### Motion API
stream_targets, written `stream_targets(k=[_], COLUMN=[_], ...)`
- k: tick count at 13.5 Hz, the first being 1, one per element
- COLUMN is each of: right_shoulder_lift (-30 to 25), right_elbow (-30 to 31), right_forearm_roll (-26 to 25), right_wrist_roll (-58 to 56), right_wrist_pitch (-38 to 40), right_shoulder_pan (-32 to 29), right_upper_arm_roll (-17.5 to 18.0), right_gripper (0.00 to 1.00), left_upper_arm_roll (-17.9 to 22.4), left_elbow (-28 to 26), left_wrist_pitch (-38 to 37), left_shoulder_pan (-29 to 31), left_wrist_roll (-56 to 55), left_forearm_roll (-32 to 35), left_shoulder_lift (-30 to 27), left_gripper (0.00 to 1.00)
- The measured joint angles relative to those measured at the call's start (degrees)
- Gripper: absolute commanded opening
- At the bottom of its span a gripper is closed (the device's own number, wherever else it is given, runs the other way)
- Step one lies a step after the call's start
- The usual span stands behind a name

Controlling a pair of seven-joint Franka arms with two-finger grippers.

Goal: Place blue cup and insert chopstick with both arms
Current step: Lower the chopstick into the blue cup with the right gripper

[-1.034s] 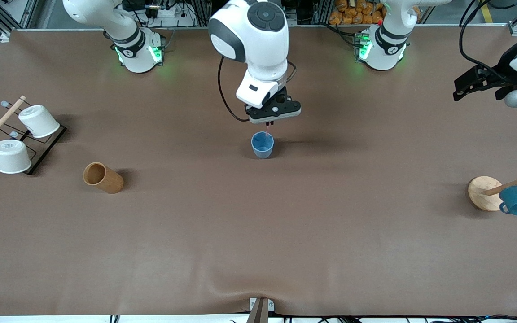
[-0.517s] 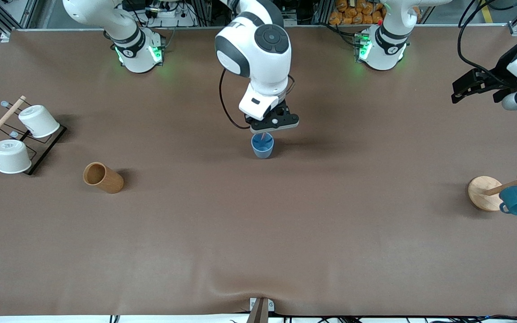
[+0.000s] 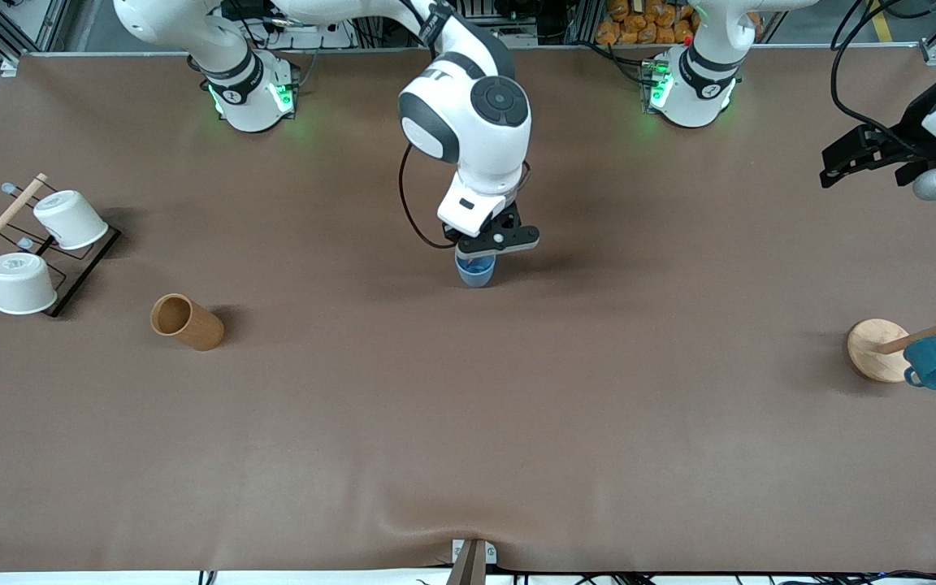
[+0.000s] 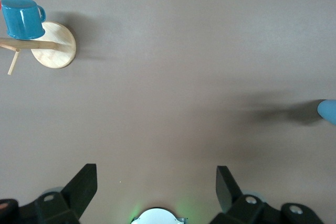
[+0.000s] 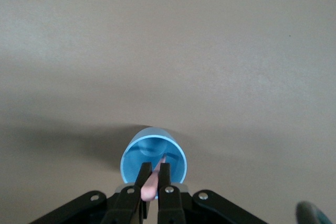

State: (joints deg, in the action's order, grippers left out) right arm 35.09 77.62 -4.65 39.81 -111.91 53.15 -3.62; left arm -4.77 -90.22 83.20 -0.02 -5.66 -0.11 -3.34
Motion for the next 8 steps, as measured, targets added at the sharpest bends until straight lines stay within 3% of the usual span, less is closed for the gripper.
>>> stream_targets(k=[4,5,6,8], right_shoulder_lift=[1.35,1.59,1.61,1.61], right_elbow=[0.05,0.08,0.11,0.12], right_forearm_roll=[-0.93,-1.13,-1.16,-1.18], right_wrist_roll=[0.00,0.00,0.00,0.09], right_wrist_pitch=[-0.78,-0.96,-1.04,-1.04], right_shoulder_pan=[0.00,0.00,0.00,0.00], right_upper_arm_roll=[-0.26,-0.28,-0.30,-0.31], right_gripper=[0.00,0.35,0.99,1.00], left_upper_arm_roll=[-0.18,-0.18,-0.18,-0.18], left_elbow=[0.00,0.00,-0.01,-0.01], left_wrist_pitch=[0.07,0.08,0.08,0.08], left_shoulder_pan=[-0.11,-0.10,-0.09,-0.09], left_wrist_roll=[0.00,0.00,0.00,0.00], left_forearm_roll=[0.00,0.00,0.00,0.00], left_shoulder_lift=[0.00,0.00,0.00,0.00], left_gripper=[1.00,1.00,1.00,1.00])
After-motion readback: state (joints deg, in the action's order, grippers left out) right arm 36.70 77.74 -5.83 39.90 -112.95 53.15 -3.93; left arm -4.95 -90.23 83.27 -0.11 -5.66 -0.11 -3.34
